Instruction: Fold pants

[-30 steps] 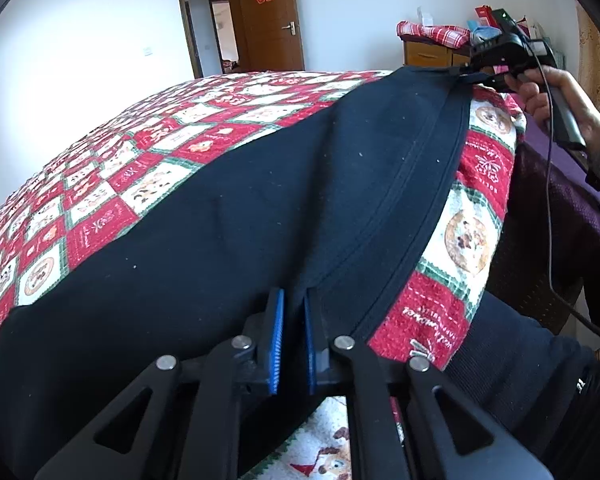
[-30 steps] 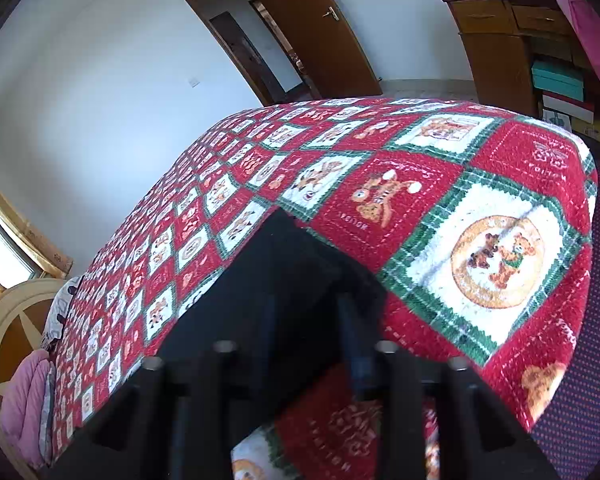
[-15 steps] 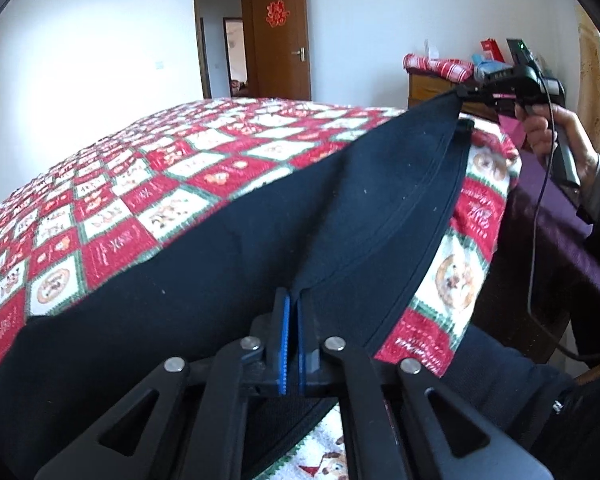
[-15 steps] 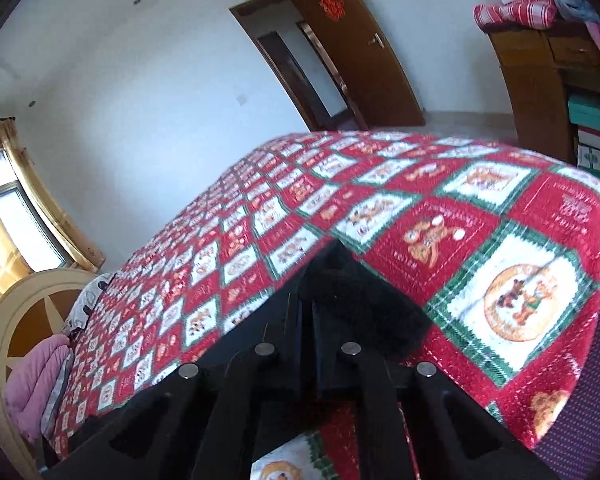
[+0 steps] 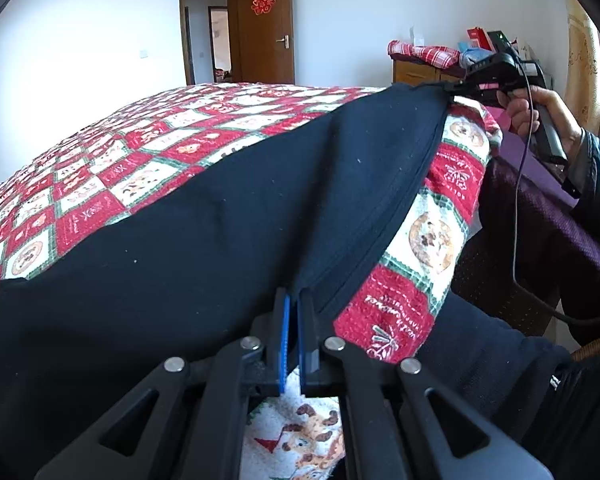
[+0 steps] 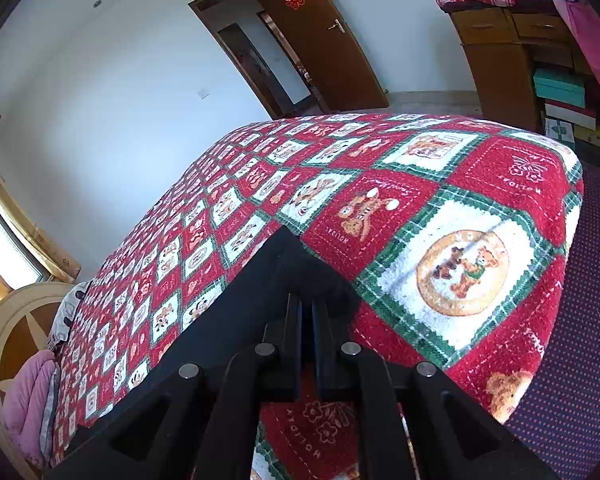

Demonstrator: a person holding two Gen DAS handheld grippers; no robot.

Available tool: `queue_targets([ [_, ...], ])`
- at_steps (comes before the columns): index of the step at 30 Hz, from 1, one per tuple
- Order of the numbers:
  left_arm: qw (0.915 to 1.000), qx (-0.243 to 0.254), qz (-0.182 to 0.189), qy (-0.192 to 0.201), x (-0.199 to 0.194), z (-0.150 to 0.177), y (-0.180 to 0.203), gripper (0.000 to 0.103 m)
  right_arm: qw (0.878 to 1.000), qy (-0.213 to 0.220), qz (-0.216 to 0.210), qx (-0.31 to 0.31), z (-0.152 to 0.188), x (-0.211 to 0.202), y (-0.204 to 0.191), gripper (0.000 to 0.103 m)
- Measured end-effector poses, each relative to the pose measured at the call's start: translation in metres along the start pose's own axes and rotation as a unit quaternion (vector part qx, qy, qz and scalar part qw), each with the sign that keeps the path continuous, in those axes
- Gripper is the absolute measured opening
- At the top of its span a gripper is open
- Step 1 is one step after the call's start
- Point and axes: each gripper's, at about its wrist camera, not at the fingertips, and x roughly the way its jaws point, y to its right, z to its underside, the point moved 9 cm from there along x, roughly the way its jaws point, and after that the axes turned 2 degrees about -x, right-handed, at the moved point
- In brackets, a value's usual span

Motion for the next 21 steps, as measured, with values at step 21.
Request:
queue_targets([
  [21,0.9997,0.016,-0.015,0.009,0.002,0.005,0.0,0.024,0.998,-0.016,0.053,-0.023,0.004,0.003,0.009,0.005],
])
